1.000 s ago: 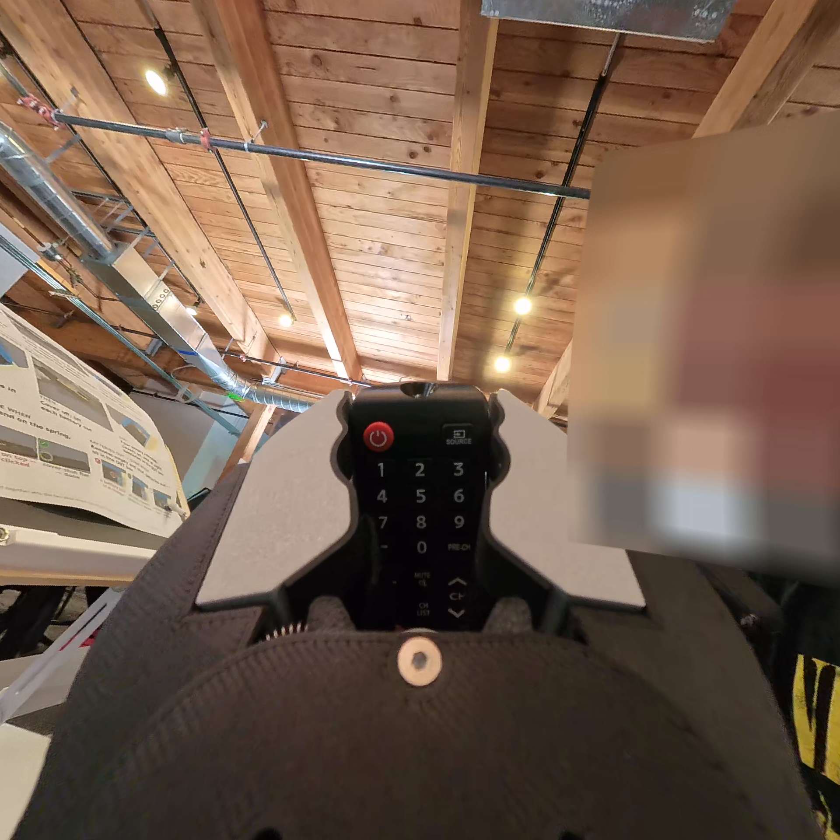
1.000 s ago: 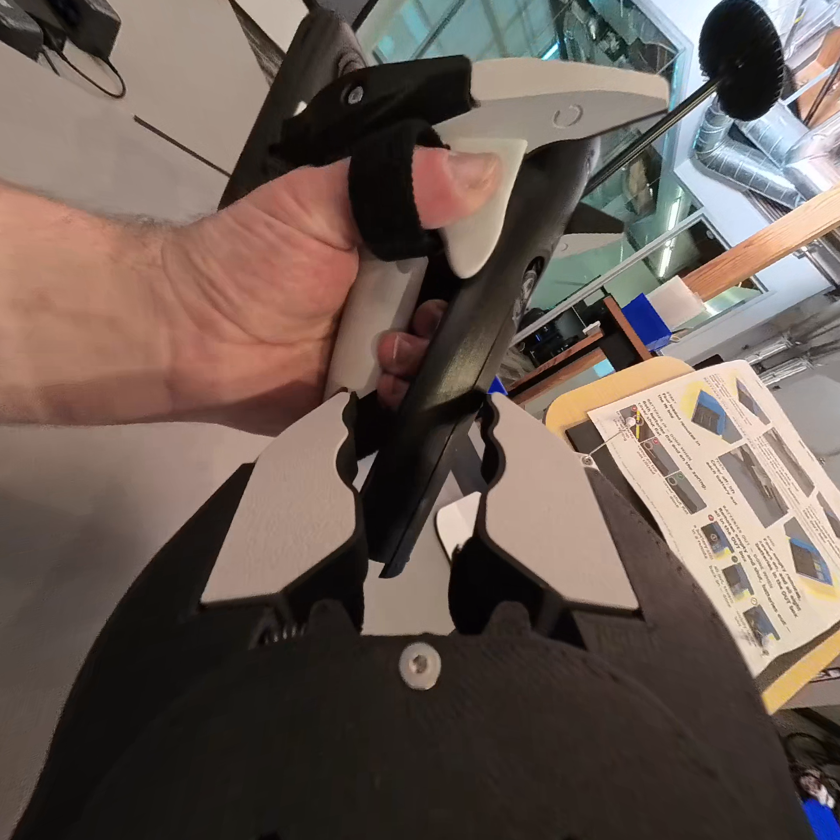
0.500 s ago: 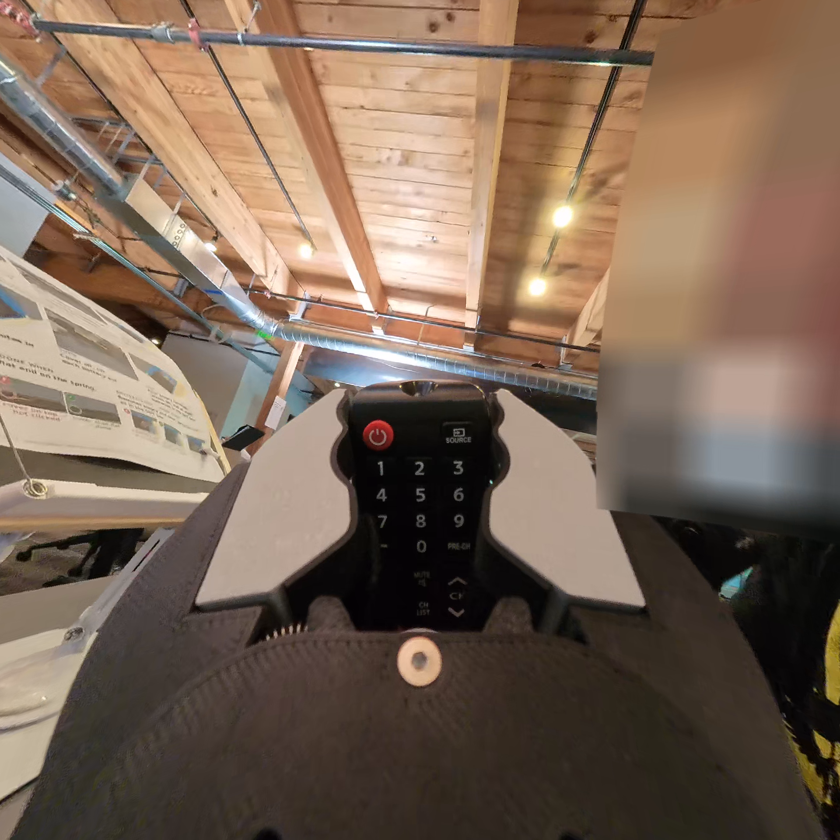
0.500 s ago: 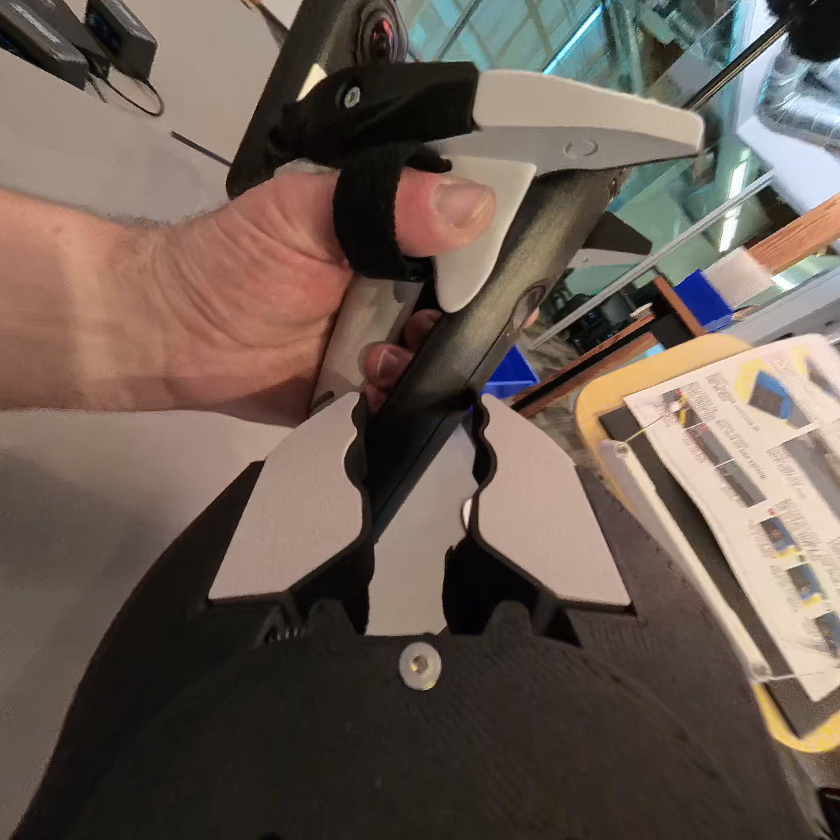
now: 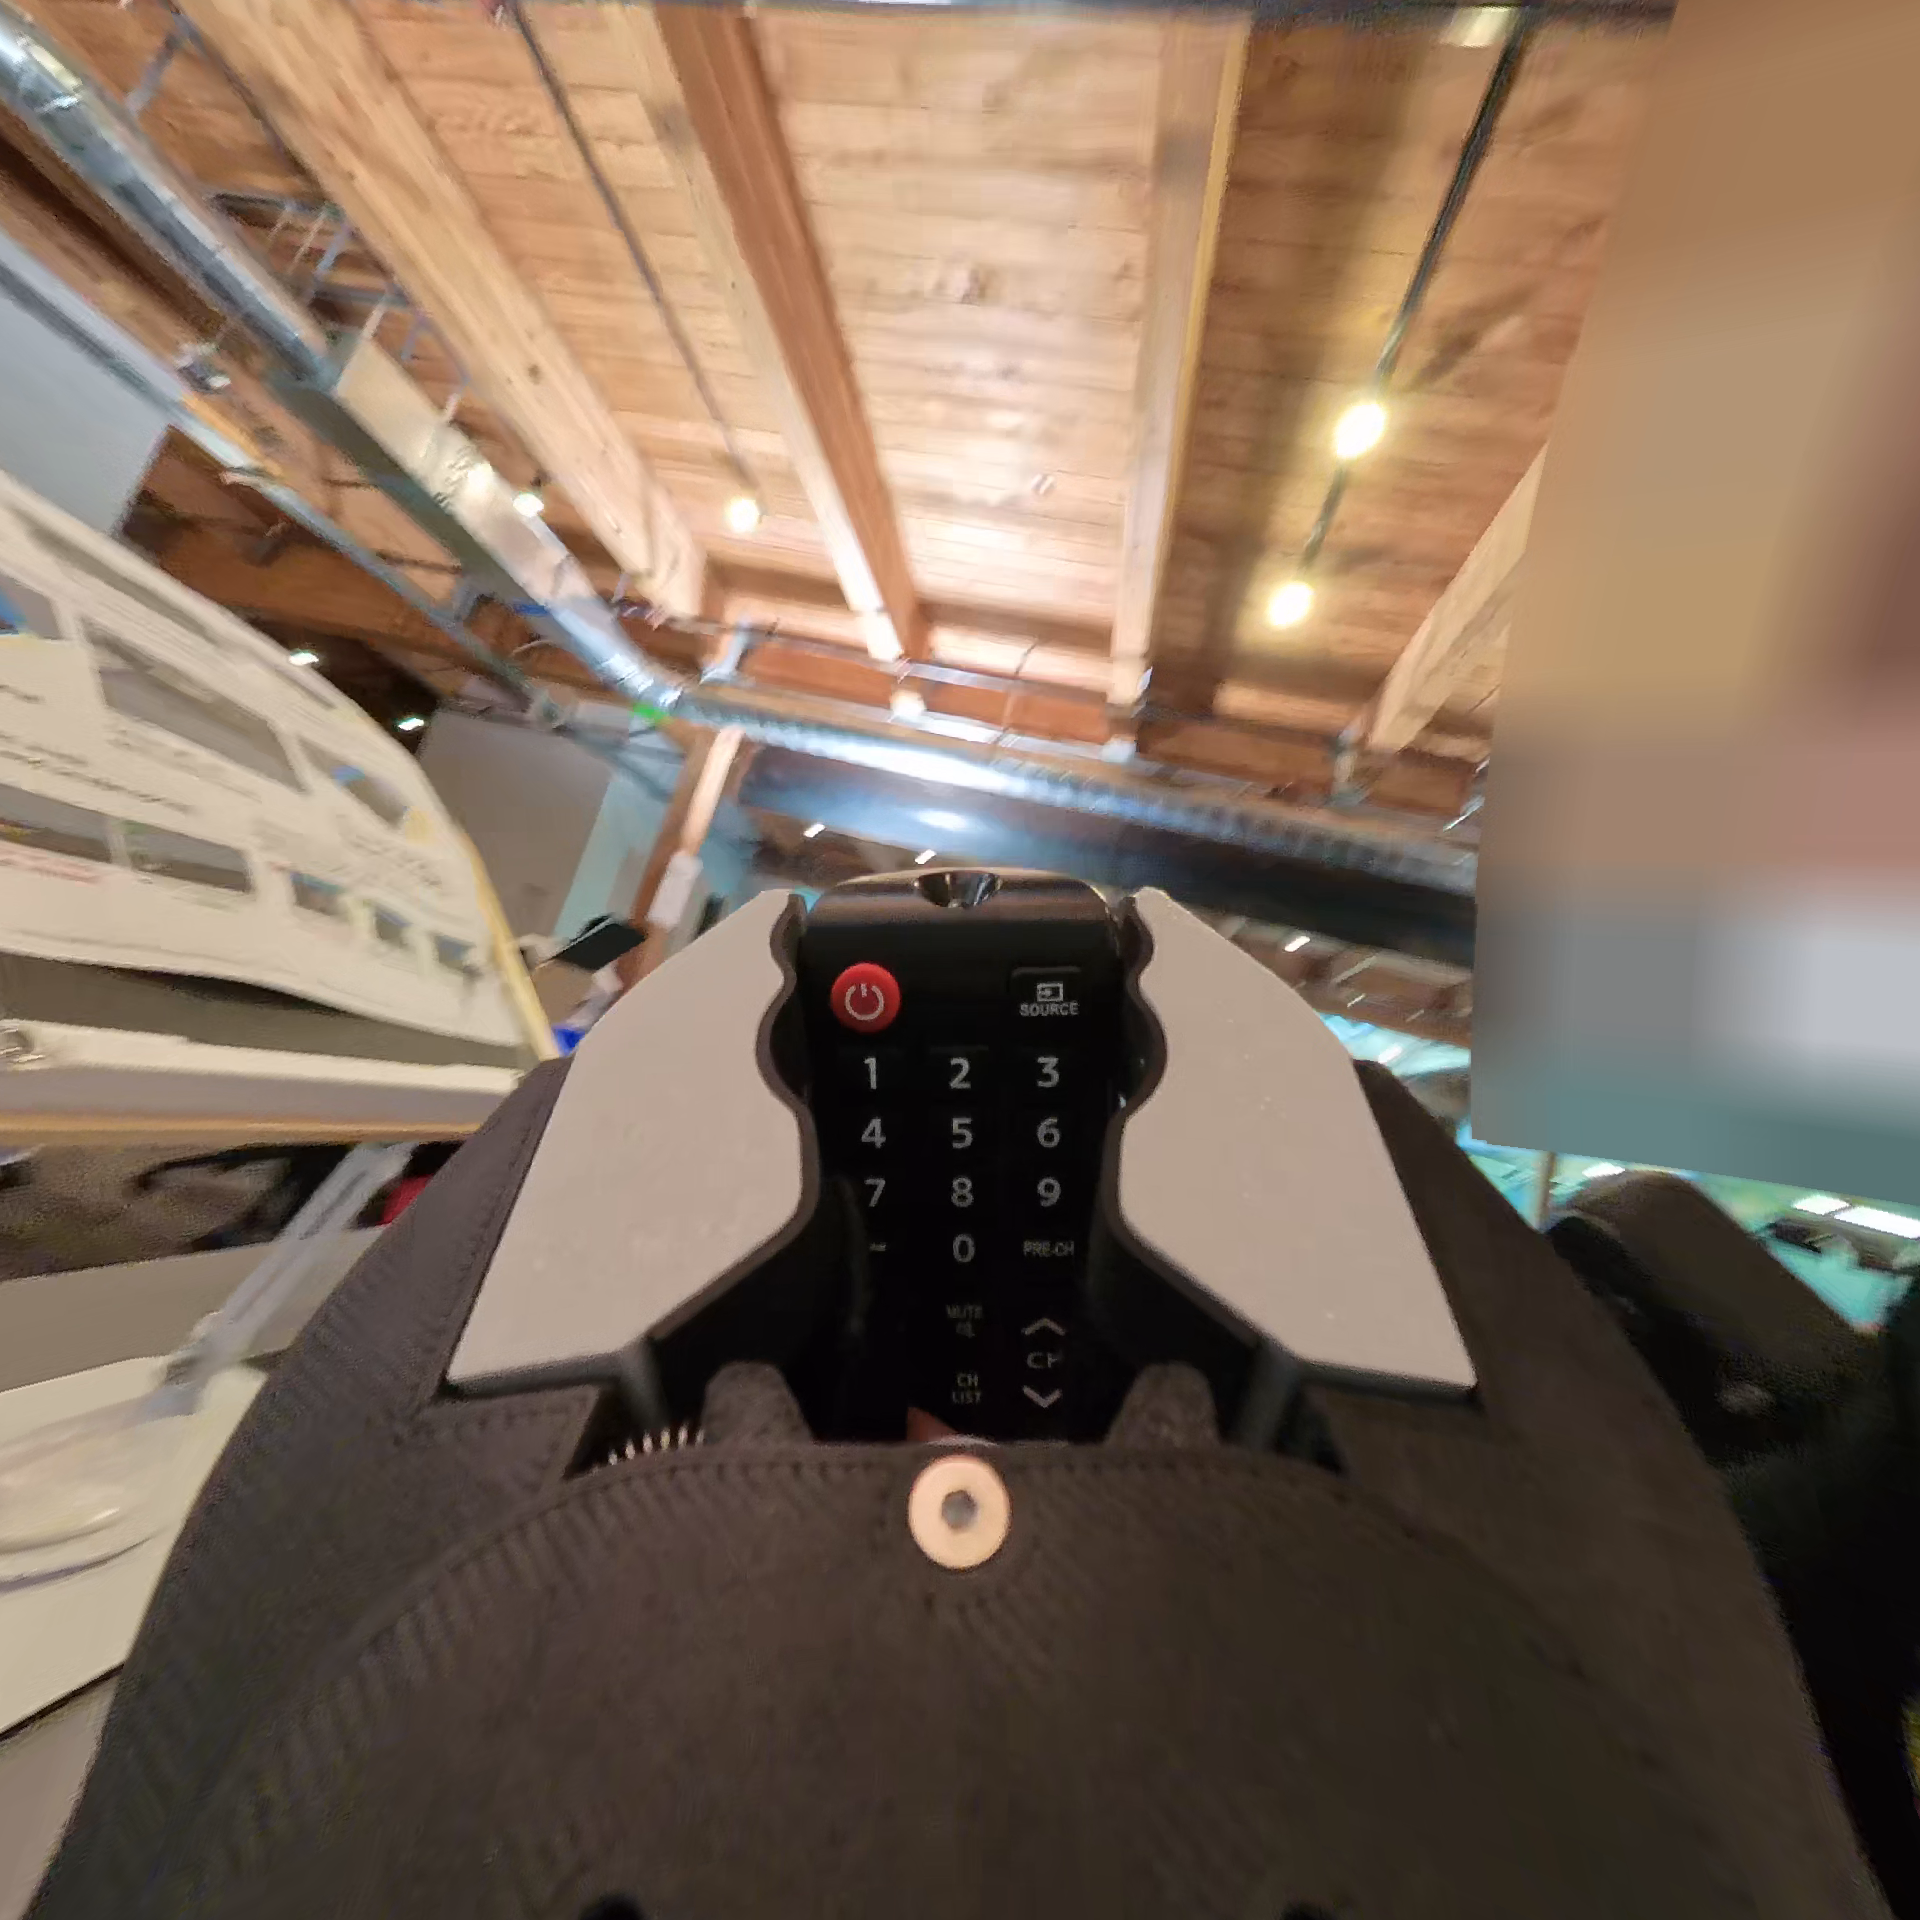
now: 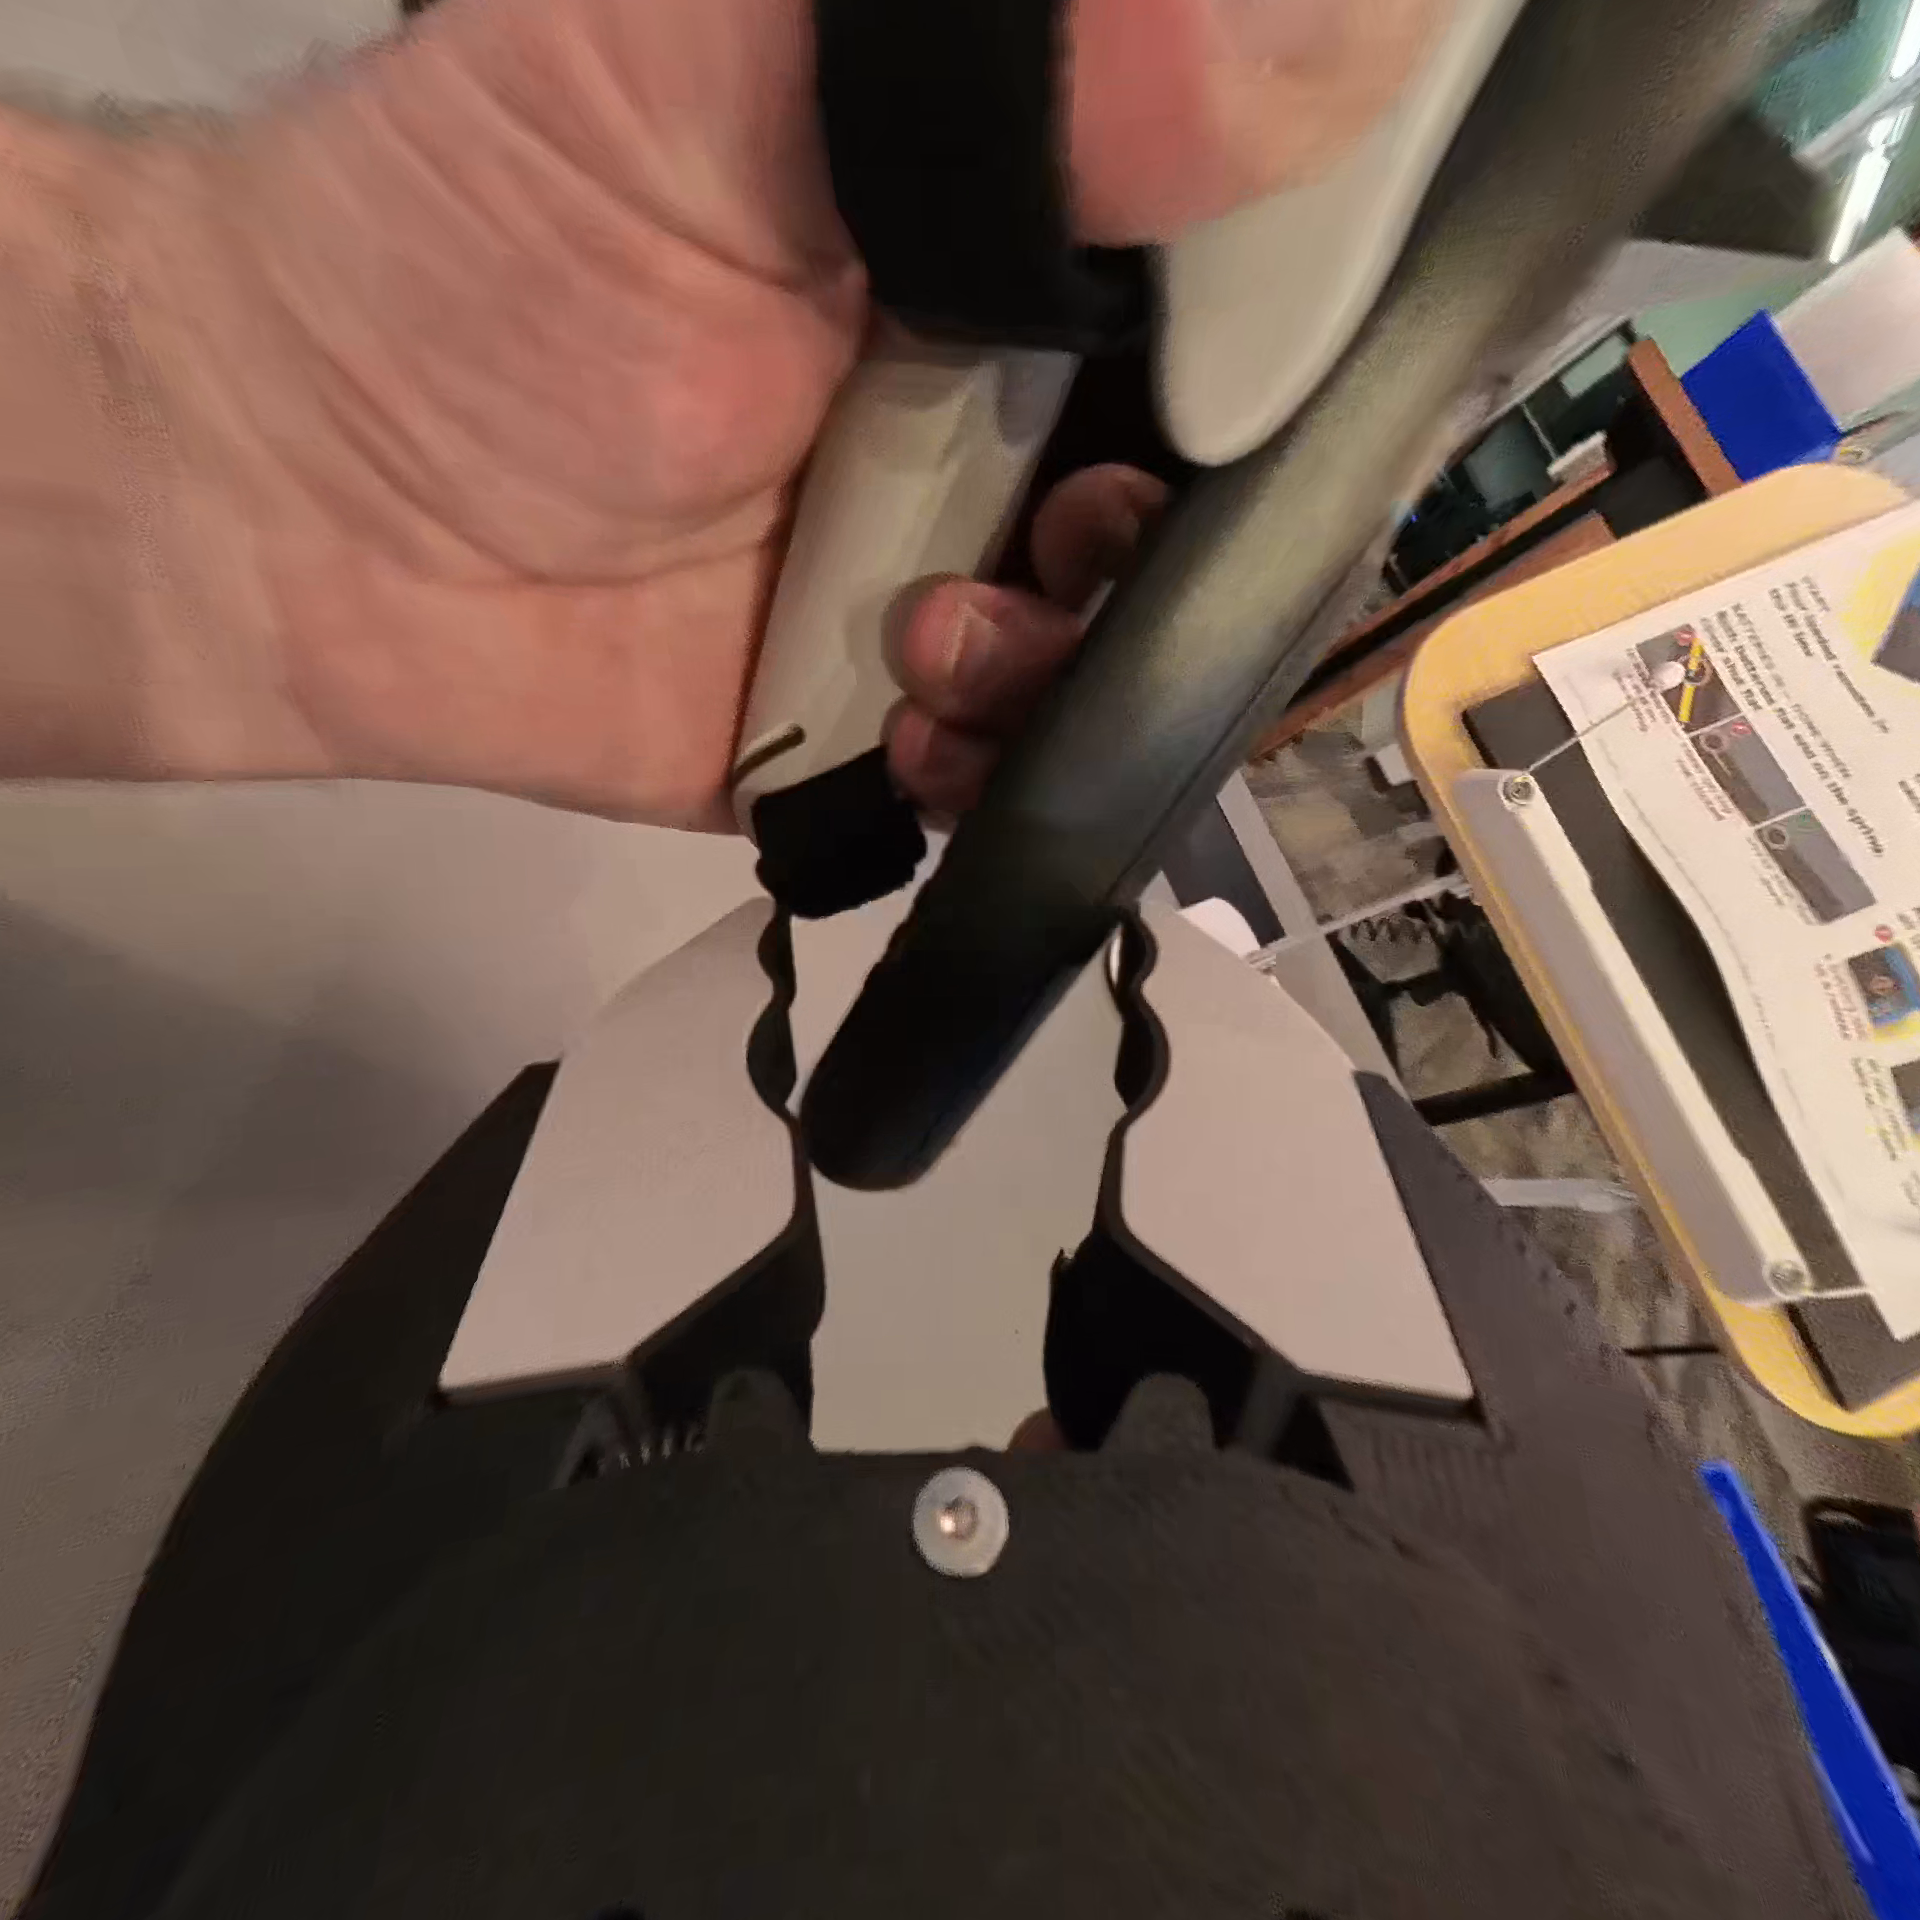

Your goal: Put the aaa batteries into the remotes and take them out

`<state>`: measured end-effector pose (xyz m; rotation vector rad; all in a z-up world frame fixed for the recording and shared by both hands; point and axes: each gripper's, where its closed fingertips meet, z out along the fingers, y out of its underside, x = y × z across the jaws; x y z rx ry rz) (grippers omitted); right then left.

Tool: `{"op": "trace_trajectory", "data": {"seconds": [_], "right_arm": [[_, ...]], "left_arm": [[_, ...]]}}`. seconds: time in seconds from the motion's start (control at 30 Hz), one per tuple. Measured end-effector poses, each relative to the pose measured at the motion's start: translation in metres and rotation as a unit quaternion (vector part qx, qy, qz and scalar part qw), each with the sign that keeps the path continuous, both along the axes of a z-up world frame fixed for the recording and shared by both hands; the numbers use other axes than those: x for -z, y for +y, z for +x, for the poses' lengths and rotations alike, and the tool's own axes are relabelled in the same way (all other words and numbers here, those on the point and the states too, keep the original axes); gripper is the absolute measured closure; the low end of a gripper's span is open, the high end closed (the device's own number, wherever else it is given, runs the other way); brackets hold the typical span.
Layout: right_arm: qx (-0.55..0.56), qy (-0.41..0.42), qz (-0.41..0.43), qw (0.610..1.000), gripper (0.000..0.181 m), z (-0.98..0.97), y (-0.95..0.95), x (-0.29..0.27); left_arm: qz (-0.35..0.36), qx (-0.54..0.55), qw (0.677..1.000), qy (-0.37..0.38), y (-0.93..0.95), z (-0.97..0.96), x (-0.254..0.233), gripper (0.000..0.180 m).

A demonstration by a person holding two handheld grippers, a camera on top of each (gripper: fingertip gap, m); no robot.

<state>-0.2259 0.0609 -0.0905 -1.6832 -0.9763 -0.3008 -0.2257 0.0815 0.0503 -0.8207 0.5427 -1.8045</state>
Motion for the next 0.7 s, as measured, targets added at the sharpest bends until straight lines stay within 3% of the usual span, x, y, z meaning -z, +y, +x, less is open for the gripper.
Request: {"op": "trace_trajectory", "data": {"seconds": [0.1, 0.33, 0.63, 0.7], "right_arm": [[0.012, -0.010, 0.020, 1.000, 0.132, 0.008, 0.002, 0.003], [0.016, 0.075, 0.001, 0.997, 0.154, 0.057, -0.007, -0.020], [0.010, 0.093, -0.062, 0.994, 0.157, 0.106, -0.034, -0.017], [0.000, 0.170, -0.081, 0.982, 0.157, 0.123, -0.040, -0.027]], "left_arm": [[0.015, -0.017, 1.000, 0.009, -0.003, 0.004, 0.001, 0.123], [0.000, 0.034, 0.999, 0.019, -0.007, 0.011, 0.003, 0.127], [-0.001, 0.073, 0.995, 0.069, -0.016, 0.046, 0.017, 0.129], [-0.005, 0.067, 0.996, 0.057, -0.009, 0.041, 0.013, 0.136]]}}
